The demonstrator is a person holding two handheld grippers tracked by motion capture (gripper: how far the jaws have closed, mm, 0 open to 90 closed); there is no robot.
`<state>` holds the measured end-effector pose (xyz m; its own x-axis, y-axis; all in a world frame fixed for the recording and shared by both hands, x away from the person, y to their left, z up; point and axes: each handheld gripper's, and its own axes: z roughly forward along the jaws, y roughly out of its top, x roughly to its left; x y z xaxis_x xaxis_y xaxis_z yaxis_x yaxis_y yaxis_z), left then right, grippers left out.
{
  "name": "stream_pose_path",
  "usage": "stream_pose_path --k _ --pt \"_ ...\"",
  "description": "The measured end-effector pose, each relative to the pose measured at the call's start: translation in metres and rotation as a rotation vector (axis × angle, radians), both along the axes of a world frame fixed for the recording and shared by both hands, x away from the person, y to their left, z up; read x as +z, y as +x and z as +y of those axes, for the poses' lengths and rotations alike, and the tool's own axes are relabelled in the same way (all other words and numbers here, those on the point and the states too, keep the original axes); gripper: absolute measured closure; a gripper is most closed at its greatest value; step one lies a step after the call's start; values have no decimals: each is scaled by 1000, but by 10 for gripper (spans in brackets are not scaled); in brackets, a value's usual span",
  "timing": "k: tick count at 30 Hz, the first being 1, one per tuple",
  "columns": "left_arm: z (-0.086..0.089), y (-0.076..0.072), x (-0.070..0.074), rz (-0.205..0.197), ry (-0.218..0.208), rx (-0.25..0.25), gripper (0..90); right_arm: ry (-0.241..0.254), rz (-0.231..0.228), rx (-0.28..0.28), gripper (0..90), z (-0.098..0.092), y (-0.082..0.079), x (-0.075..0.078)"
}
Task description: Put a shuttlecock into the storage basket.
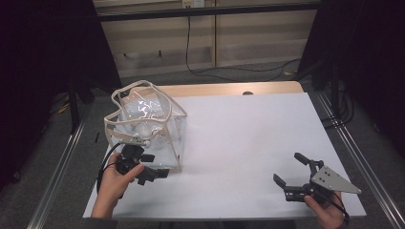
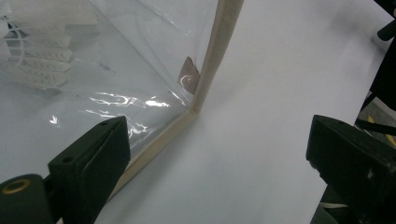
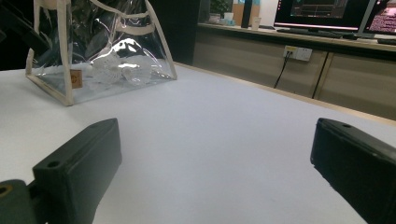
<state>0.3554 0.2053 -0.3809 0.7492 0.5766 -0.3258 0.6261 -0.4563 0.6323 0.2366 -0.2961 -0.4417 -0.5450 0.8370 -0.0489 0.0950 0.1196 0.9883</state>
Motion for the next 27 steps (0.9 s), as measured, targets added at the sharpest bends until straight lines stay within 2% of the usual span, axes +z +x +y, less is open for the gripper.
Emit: stream_pose_path --k 12,18,20,27 --pt "1 -2 -8 -2 -6 12 65 0 1 1 19 0 0 0" --pt "1 -4 -11 -8 13 14 64 1 3 -1 19 0 0 0" --pt "1 -5 -12 -11 -2 14 64 2 5 -3 19 0 0 0" --pt "-2 -8 -14 -18 4 7 64 1 7 -1 19 1 0 -1"
